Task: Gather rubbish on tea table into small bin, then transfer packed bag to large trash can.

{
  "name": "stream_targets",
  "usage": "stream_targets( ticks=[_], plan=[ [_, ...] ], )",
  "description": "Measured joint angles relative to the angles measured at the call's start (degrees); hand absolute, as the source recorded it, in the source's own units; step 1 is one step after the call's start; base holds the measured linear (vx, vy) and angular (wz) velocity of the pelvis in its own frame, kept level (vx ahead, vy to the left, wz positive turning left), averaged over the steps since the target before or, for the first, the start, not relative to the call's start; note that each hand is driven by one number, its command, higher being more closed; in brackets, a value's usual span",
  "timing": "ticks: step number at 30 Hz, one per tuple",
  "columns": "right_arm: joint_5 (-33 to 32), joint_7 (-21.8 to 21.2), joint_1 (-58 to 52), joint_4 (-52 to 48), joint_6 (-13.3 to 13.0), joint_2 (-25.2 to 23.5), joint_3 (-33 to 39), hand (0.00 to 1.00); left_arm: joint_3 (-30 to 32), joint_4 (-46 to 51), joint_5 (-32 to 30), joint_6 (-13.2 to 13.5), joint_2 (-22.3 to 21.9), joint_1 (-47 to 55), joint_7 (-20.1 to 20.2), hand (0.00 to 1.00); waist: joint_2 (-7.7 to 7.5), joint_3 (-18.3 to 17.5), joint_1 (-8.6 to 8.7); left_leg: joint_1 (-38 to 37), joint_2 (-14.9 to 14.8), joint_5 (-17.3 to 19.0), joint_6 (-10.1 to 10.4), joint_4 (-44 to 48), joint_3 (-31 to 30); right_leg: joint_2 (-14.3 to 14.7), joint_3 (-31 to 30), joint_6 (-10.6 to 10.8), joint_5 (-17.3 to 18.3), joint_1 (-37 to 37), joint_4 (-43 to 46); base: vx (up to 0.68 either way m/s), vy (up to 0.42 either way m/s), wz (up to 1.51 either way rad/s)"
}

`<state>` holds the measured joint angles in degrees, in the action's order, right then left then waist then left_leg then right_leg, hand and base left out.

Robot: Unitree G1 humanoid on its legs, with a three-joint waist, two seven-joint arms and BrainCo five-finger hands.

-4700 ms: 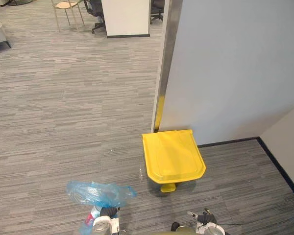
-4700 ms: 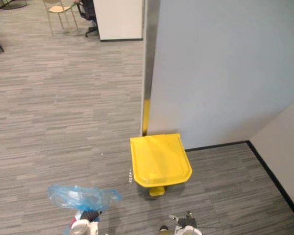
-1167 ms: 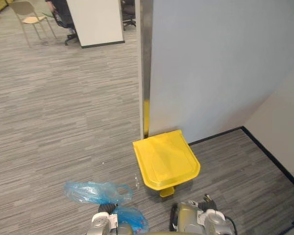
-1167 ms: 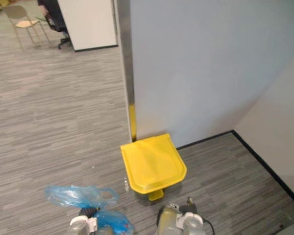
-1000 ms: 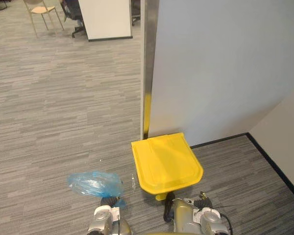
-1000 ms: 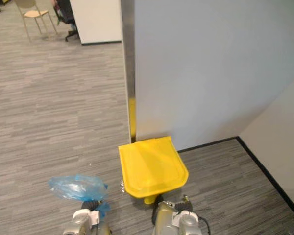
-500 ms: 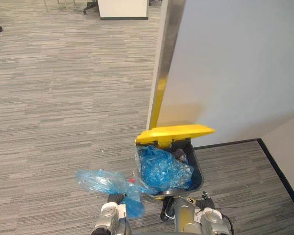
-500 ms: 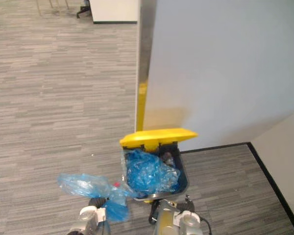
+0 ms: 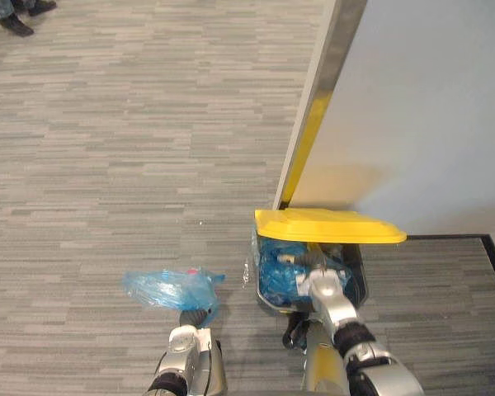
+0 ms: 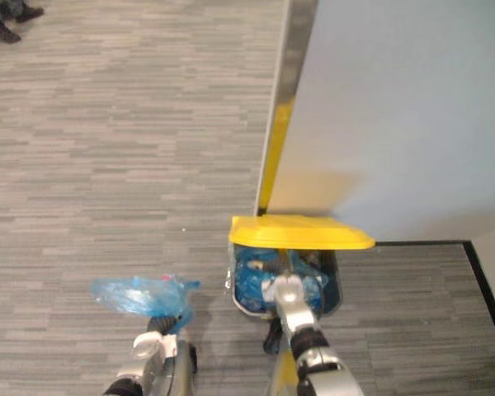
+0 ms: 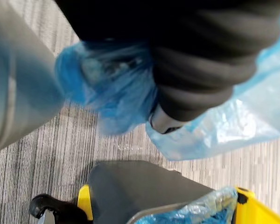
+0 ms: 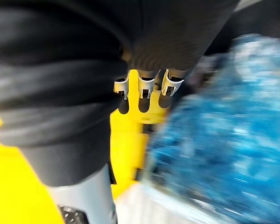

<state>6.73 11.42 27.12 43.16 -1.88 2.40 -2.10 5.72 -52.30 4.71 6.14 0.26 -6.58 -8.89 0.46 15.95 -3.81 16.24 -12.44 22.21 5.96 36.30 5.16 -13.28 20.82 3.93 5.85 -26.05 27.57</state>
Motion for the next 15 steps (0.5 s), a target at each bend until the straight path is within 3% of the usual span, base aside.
stream_targets(
  ticks=[6,9,15],
  plan=[
    [-0.4,1.3,11.8,-5.0,0.3,5.1,-0.2,0.0,-1.0,4.7,2.9,1.1,1.3,-2.1,-1.1,1.0,0.2,3.7,-0.03,2.6,-1.3,-0.1,0.9,0.9,0.1,1.9,-0.5,-0.9,-1.8,-2.3,-1.0,-0.03,-0.016,-0.13],
    [-1.0,2.2,16.4,-5.9,0.6,7.3,0.3,0.0,-3.5,7.2,4.5,1.5,1.3,-2.1,-1.0,1.0,0.12,4.3,-0.08,4.0,-1.6,-0.9,2.3,0.8,0.1,2.2,-0.7,-1.4,-2.0,-4.1,-0.3,0.05,-0.018,-0.04],
    [-5.1,2.2,20.0,-5.9,2.4,9.6,1.8,0.0,-10.5,18.6,7.2,2.7,1.2,-2.1,-0.8,1.0,0.32,6.1,0.15,4.6,-1.5,-1.0,2.6,1.1,-0.5,2.1,-0.5,-1.4,-1.8,-4.4,0.2,0.02,-0.003,0.02]
  ],
)
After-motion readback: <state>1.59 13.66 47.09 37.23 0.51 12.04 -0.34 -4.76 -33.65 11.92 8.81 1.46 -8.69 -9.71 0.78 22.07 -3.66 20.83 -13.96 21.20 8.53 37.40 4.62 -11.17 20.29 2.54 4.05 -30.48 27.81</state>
